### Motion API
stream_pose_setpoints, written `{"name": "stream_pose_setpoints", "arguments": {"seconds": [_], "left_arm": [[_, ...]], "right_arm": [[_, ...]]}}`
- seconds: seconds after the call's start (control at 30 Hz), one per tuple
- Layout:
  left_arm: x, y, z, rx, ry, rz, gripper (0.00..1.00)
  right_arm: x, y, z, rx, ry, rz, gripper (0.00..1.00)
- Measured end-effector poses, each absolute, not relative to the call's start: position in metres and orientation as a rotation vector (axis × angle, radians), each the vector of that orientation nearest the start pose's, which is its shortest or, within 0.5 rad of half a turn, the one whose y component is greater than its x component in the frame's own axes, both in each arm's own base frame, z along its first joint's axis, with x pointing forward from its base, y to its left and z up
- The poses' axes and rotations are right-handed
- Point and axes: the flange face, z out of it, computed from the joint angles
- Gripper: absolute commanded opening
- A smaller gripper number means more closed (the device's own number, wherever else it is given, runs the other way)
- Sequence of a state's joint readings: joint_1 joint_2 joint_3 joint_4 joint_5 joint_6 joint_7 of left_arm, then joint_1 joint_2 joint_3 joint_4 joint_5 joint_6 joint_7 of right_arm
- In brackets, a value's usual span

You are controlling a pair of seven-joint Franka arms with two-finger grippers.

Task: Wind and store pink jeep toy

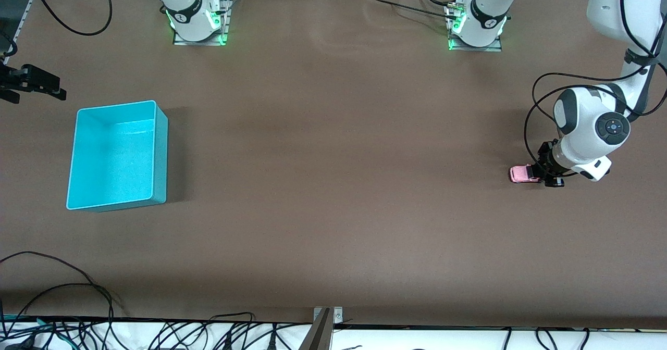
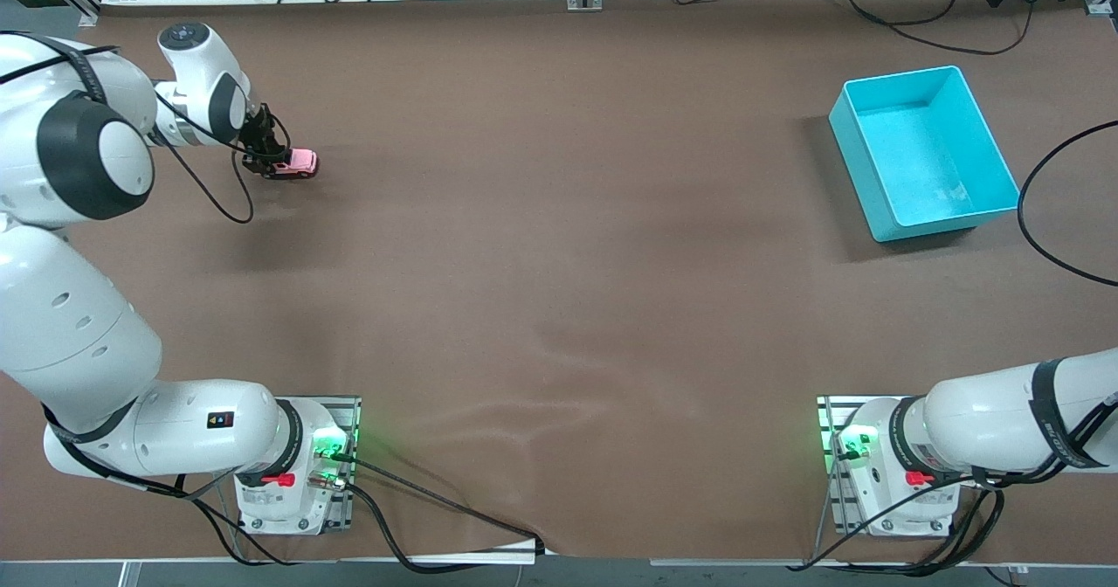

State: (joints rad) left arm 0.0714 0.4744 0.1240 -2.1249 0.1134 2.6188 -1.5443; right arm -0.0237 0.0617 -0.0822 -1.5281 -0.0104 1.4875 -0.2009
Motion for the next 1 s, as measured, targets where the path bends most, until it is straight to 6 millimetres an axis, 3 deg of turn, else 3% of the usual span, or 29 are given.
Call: {"name": "stream_pose_setpoints", "arguments": {"seconds": [0.1,0.2,0.43,0.57,0.8,1.0], "left_arm": [[0.574,0.113,0.182,2.21,2.341,0.141,1.0],[0.587,0.116,0.192,2.22,2.36,0.119,1.0],[0.614,0.123,0.253,2.327,2.34,0.035,1.0],[0.614,0.124,0.289,2.383,2.295,0.009,1.0],[0.611,0.124,0.331,2.482,2.183,-0.004,1.0],[0.62,0.125,0.376,2.582,2.044,0.006,1.0]], "right_arm": [[0.561,-0.059,0.603,-3.134,-0.148,0.162,1.0],[0.561,-0.059,0.603,-3.134,-0.148,0.162,1.0],[0.561,-0.059,0.603,-3.134,-0.148,0.162,1.0],[0.561,-0.059,0.603,-3.134,-0.148,0.162,1.0],[0.561,-0.059,0.603,-3.134,-0.149,0.162,1.0],[0.561,-0.059,0.603,-3.134,-0.148,0.162,1.0]]}}
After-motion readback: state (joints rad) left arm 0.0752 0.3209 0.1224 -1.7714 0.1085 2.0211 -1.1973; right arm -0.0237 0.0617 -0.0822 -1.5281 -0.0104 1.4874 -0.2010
